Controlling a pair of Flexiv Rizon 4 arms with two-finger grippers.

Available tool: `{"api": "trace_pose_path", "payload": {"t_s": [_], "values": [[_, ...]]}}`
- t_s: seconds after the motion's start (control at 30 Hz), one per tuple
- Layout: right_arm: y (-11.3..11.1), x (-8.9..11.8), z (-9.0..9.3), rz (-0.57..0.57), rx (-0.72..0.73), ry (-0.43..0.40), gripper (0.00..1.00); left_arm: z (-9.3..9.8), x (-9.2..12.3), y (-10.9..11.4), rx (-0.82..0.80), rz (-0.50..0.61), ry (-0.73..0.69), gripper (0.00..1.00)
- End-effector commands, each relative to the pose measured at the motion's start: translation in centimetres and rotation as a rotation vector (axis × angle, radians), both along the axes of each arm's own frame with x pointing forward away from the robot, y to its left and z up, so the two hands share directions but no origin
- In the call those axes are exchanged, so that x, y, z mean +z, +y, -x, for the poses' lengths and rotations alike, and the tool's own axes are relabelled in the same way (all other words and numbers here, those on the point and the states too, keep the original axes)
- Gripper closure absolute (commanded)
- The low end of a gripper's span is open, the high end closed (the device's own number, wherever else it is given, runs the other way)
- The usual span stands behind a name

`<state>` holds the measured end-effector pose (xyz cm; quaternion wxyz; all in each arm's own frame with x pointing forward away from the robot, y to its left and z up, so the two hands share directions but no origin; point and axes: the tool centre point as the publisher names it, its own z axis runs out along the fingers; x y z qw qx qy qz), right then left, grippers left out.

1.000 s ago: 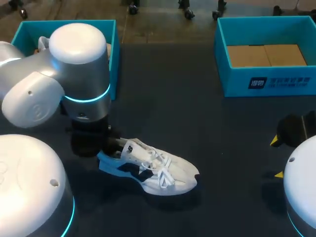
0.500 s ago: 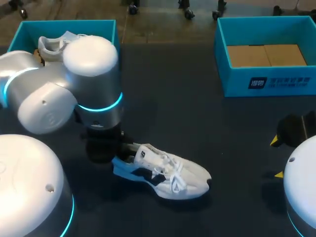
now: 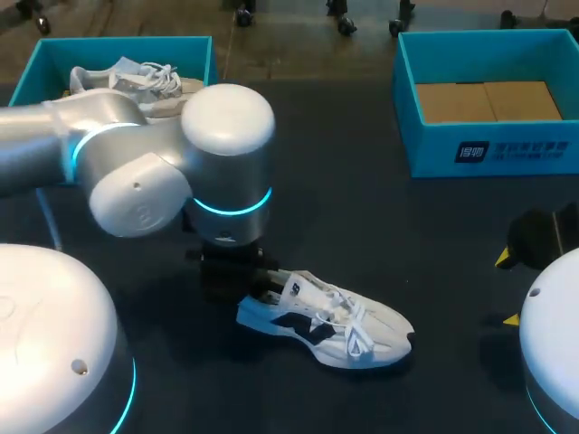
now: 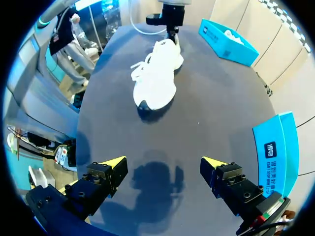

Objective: Take the shoe out of the shoebox, open the shoe tongue, remove and reinsert the insole, then place the shoe into the shoebox

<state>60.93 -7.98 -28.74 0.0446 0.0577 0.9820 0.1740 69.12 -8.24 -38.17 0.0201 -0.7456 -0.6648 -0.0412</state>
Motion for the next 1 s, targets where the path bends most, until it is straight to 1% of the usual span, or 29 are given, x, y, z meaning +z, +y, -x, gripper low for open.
{"api": "trace_pose_path", "payload": {"t_s": [0.03, 0.23, 0.43, 0.47, 0.5, 0.53, 0.57, 0.77, 0.9, 0.97, 1.0], "values": [[0.0, 0.0, 0.2, 0.003, -0.001, -0.003, 0.00, -0.5, -1.5, -2.3, 0.007, -0.059, 0.001, 1.00], [0.0, 0.0, 0.2, 0.003, -0.001, -0.003, 0.00, -0.8, -2.0, -2.8, 0.010, -0.067, 0.005, 1.00], [0.0, 0.0, 0.2, 0.003, -0.001, -0.003, 0.00, -0.8, -1.6, -3.1, 0.001, -0.059, 0.008, 1.00], [0.0, 0.0, 0.2, 0.003, -0.001, -0.003, 0.00, -0.8, -1.5, -3.2, -0.002, -0.058, 0.007, 0.75], [0.0, 0.0, 0.2, 0.003, -0.001, -0.003, 0.00, -0.6, -1.3, -3.1, -0.008, -0.056, 0.007, 0.55], [0.0, 0.0, 0.2, 0.003, -0.001, -0.003, 0.00, -0.6, -1.2, -3.1, -0.011, -0.053, 0.007, 0.32], [0.0, 0.0, 0.2, 0.003, -0.001, -0.003, 0.00, -0.5, -1.1, -3.0, -0.015, -0.052, 0.002, 0.00], [0.0, 0.0, 0.2, 0.003, -0.001, -0.003, 0.00, 0.3, 0.6, -2.2, -0.009, -0.040, -0.016, 0.00], [0.0, 0.0, 0.2, 0.003, -0.001, -0.003, 0.00, 0.5, 2.8, -0.9, 0.028, 0.015, -0.007, 0.00], [0.0, 0.0, 0.2, 0.003, -0.001, -0.003, 0.00, 0.5, 3.6, -0.4, 0.067, 0.039, 0.014, 0.00], [0.0, 0.0, 0.2, 0.003, -0.001, -0.003, 0.00, 0.4, 4.4, 0.1, 0.107, 0.076, 0.051, 0.00]]}}
